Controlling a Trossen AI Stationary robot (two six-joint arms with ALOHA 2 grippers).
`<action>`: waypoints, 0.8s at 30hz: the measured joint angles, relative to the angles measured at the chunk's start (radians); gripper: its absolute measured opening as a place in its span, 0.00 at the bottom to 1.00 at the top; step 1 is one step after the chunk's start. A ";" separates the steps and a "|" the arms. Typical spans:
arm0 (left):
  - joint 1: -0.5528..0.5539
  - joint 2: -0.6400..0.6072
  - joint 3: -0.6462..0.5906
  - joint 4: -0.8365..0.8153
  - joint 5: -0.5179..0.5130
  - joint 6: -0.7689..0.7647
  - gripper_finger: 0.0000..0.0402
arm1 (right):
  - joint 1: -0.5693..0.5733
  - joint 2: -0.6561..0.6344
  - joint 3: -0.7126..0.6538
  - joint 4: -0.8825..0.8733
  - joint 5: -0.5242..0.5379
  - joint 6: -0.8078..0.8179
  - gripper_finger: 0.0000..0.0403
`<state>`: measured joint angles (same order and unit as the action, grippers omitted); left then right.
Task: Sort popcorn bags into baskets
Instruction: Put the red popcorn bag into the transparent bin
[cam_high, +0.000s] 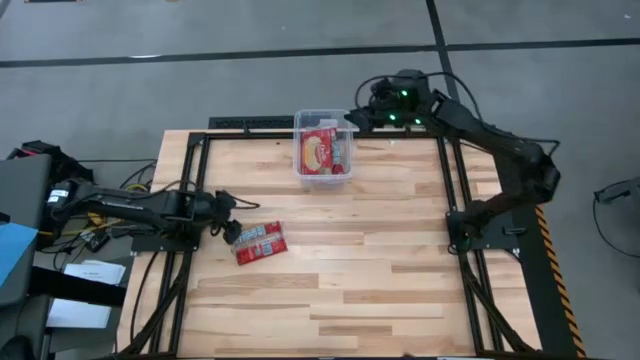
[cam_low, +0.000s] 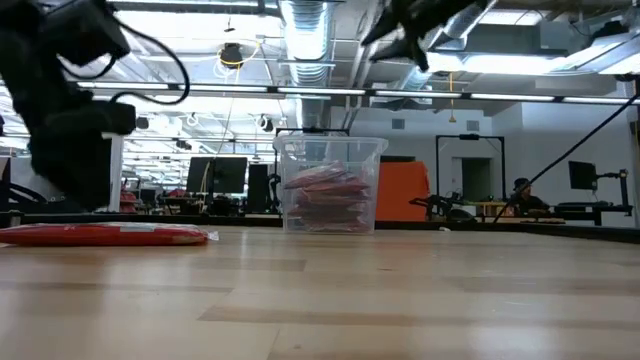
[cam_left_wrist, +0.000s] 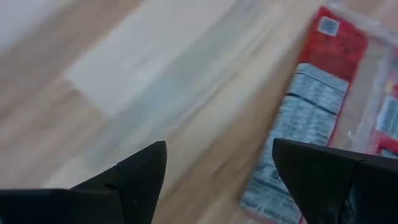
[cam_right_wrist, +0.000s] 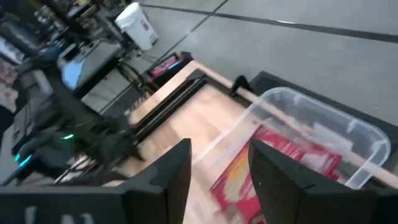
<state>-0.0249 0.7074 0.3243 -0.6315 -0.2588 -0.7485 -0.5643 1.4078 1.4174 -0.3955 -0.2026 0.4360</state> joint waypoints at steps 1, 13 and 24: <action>-0.008 0.003 -0.023 0.042 0.001 -0.017 0.70 | 0.025 -0.019 0.000 -0.018 0.018 -0.001 0.44; -0.111 0.138 -0.131 0.367 0.076 -0.130 0.70 | 0.341 -0.092 -0.001 -0.218 0.248 0.054 0.37; -0.219 0.424 -0.131 0.711 0.127 -0.217 0.60 | 0.704 0.129 -0.001 -0.299 0.436 0.201 0.37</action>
<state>-0.2442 1.1311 0.1932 0.0793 -0.1321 -0.9655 0.1394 1.5373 1.4161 -0.6942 0.2335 0.6368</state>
